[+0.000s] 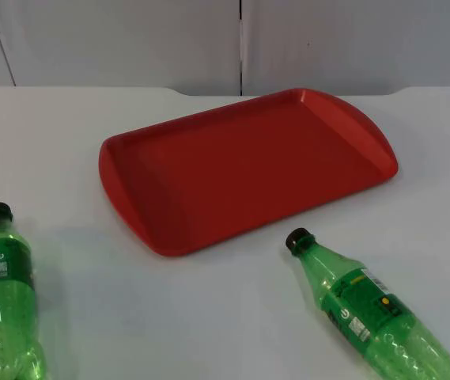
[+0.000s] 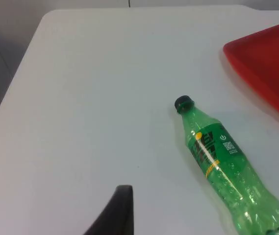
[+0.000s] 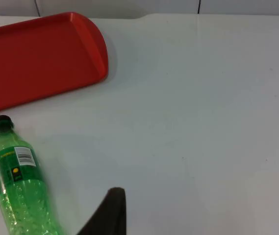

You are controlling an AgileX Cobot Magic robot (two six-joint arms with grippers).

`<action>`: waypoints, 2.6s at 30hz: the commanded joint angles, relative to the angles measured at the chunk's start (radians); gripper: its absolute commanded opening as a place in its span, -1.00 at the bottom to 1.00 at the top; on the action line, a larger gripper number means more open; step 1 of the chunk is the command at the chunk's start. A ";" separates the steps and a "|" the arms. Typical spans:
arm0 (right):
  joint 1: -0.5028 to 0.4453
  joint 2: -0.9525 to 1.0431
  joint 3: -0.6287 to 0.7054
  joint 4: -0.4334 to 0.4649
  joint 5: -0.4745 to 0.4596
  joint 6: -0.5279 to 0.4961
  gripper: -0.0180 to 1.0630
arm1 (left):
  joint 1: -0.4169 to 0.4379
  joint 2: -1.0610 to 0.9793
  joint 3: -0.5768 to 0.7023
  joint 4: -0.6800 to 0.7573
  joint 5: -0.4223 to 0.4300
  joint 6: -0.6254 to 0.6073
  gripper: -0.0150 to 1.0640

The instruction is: Place the bottle upright on the tray.

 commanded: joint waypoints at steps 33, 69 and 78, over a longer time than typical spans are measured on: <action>-0.006 -0.003 0.001 0.004 -0.004 -0.001 0.91 | 0.003 0.246 -0.178 -0.058 0.069 -0.062 0.97; -0.006 -0.003 0.001 0.004 -0.004 -0.001 0.91 | 0.003 0.911 -0.178 -0.191 -0.107 0.035 0.97; -0.006 -0.003 0.001 0.004 -0.004 -0.001 0.91 | 0.003 1.061 -0.178 -0.259 -0.212 0.033 0.97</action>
